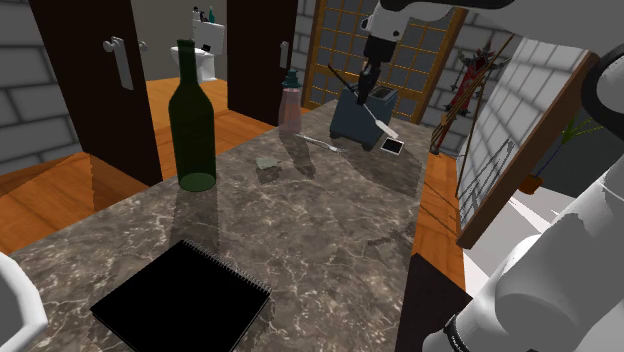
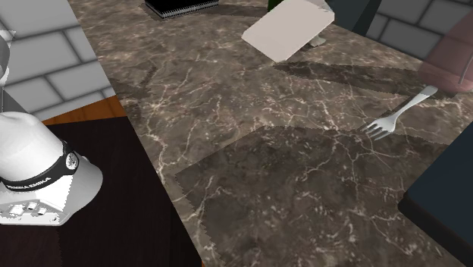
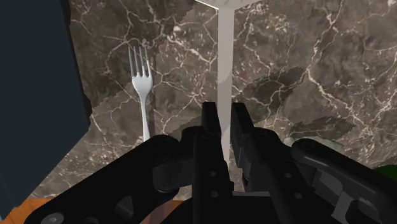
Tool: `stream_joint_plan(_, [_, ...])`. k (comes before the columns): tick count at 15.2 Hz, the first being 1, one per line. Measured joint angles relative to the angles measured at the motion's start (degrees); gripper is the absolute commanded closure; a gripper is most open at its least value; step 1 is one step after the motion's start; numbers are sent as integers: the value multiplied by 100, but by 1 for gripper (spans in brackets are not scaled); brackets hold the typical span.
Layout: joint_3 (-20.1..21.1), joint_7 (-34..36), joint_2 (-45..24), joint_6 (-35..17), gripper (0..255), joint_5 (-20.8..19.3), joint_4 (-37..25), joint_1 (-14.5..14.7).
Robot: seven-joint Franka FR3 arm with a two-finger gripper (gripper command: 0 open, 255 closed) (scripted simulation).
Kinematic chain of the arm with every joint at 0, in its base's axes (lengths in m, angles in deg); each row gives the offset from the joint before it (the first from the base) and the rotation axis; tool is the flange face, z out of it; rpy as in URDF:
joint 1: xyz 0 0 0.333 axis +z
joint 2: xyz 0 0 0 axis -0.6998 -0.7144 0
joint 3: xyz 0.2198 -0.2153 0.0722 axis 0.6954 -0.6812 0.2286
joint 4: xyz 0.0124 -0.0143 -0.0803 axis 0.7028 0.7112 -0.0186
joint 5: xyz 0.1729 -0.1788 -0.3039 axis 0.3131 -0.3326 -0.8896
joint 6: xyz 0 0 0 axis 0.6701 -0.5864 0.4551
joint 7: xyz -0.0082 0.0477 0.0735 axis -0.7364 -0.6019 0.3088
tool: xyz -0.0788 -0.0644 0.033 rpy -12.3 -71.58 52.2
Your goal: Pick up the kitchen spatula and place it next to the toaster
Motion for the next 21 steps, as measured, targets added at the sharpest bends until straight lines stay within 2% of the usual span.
stream_joint_plan(21, [2,-35,103,-1650,255,-14,1751,-1])
